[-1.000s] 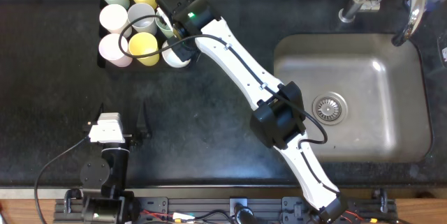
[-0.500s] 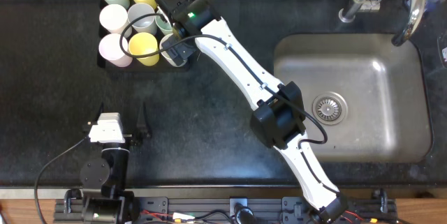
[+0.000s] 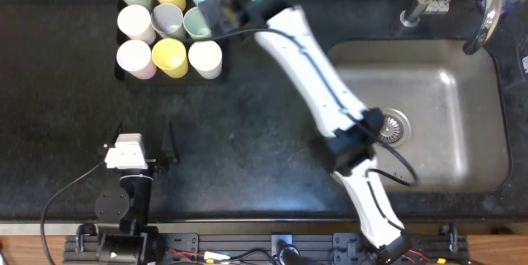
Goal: Store Cups
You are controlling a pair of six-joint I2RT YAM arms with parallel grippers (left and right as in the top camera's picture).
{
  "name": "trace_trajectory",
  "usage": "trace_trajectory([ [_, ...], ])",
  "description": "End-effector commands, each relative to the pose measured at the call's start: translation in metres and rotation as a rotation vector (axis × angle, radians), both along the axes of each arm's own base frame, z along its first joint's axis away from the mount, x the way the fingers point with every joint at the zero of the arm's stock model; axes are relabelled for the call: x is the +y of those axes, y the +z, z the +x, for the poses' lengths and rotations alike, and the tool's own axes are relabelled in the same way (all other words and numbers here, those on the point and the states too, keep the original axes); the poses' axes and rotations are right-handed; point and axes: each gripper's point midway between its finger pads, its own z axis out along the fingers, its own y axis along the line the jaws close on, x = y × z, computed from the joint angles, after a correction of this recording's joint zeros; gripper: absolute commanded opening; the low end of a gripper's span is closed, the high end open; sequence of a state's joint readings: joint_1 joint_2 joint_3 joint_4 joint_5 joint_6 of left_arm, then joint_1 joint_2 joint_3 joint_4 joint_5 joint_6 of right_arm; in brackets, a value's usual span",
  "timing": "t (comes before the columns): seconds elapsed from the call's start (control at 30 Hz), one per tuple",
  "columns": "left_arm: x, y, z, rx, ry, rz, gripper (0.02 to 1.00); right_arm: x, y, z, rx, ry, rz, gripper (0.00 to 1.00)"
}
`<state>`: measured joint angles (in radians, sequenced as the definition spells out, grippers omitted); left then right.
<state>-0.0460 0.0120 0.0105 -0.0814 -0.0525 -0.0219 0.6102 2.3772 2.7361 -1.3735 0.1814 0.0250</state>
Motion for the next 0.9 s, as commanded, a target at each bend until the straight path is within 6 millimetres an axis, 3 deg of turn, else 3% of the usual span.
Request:
trace_trajectory([
  [0.03,-0.002,0.001,0.0,-0.007,-0.01,0.018,0.998,-0.077,0.108,-0.02,-0.077,-0.123,0.189,0.998],
  [0.2,-0.002,0.001,0.0,-0.006,-0.01,0.018,0.998,-0.183,0.123,-0.036,-0.055,-0.34,0.172,0.998],
  [0.27,-0.002,0.001,0.0,-0.006,-0.01,0.018,0.998,-0.214,0.116,-0.058,-0.02,-0.42,0.149,0.996],
  [0.37,-0.002,0.001,0.0,-0.006,-0.01,0.018,0.998,-0.245,0.089,-0.096,0.029,-0.522,0.128,0.998],
  [0.5,-0.002,0.001,0.0,-0.007,-0.01,0.018,0.998,-0.26,0.033,-0.138,0.041,-0.619,0.134,0.998],
  [0.57,-0.002,0.001,0.0,-0.006,-0.01,0.018,0.998,-0.266,0.007,-0.143,-0.037,-0.628,0.097,0.996],
  [0.63,-0.002,0.001,0.0,-0.007,-0.01,0.018,0.998,-0.277,-0.004,-0.14,-0.196,-0.627,0.049,0.998],
  [0.77,-0.002,0.001,0.0,-0.006,-0.01,0.018,0.996,-0.286,0.026,-0.125,-0.683,-0.597,0.145,0.996],
  [0.83,-0.002,0.001,0.0,-0.006,-0.01,0.018,0.998,-0.289,0.045,-0.133,-0.901,-0.579,0.219,0.998],
  [0.9,-0.002,0.001,0.0,-0.007,-0.01,0.018,0.998,-0.293,0.049,-0.148,-1.041,-0.564,0.242,0.996],
])
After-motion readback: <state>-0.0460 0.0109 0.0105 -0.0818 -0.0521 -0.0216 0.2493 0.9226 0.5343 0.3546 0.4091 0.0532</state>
